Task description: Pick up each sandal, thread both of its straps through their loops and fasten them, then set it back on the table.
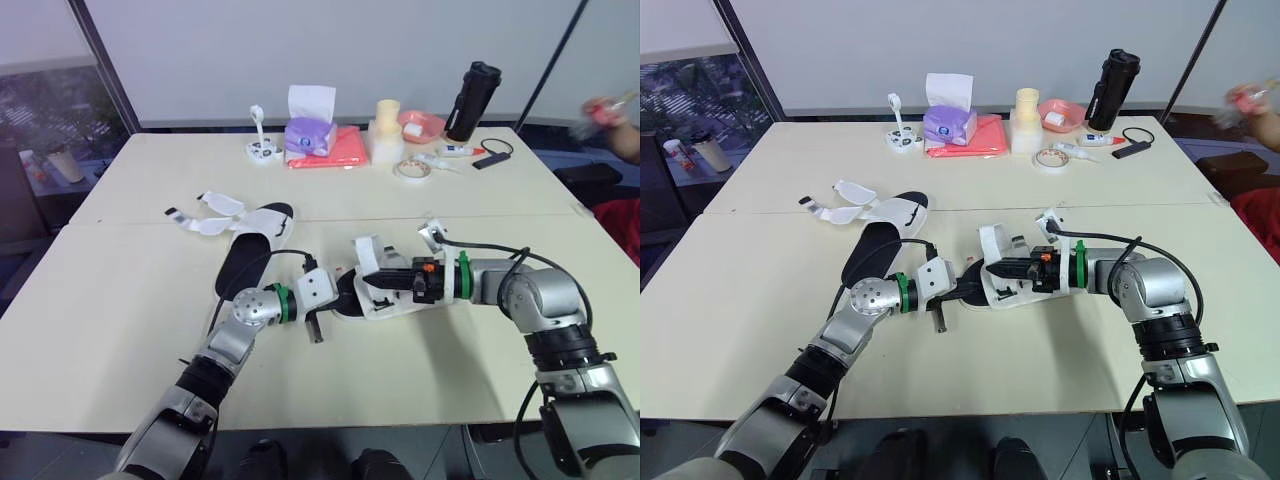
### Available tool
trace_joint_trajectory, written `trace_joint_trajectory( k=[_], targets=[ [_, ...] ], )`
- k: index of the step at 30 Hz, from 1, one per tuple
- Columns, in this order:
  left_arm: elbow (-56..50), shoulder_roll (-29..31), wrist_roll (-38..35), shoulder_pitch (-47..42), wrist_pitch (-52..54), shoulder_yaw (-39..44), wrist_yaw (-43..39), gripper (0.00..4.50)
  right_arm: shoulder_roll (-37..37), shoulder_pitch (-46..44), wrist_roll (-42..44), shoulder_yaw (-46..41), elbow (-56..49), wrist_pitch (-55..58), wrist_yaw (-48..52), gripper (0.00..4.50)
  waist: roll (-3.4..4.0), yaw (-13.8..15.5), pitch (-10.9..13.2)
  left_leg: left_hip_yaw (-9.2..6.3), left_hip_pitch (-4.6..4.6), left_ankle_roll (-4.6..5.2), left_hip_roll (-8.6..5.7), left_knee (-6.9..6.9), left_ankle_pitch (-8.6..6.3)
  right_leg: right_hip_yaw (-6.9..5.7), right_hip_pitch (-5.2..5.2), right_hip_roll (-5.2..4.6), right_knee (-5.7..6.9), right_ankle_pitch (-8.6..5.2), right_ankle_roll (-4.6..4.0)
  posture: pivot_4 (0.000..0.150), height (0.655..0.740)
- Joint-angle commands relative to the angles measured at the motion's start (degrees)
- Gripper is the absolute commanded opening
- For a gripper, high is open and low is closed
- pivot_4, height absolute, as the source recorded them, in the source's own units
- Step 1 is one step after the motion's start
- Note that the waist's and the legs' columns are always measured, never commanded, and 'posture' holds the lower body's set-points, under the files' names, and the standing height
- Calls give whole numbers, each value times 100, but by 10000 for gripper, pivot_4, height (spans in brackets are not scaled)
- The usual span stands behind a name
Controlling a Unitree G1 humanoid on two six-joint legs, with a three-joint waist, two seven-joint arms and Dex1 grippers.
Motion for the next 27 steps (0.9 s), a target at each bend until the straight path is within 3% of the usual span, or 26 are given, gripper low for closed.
trace_joint_trajectory(
  k=[1,9,15,20,23,27],
  targets=[
    [261,111,220,166,147,-50,58,0,-183,105,-674,417,153,-746,145,633,-1,-1,-1,0,0,0,0,-1,0,0,0,0,-1,0,0,1500,7400],
    [277,116,202,161,143,-40,50,0,-443,110,-1300,610,141,-2390,851,633,-2,3,-1,-1,0,0,0,-5,0,-3,4,0,-11,0,0,1500,7400],
    [267,124,195,177,152,-34,63,0,-651,464,-884,442,-730,-1922,1140,633,-2,21,-1,-2,0,0,1,-18,0,-4,8,-2,-28,1,-1,1500,7400],
    [301,105,192,174,139,-43,63,0,-787,771,-1094,514,-895,-1996,1026,633,-2,25,-1,-1,0,0,0,-23,0,-4,9,-4,-36,1,-1,1500,7400],
    [315,76,191,151,139,-53,64,0,-754,832,-1131,437,-872,-2052,895,9027,-2,24,-1,-1,0,0,0,-25,0,-5,11,-5,-39,1,-1,1500,7400],
    [305,87,182,144,130,-46,51,0,-646,827,-742,-21,-1037,-1619,544,29392,-3,22,0,-1,2,0,0,-25,0,-5,12,-4,-40,3,-3,1500,7400]
  ],
)
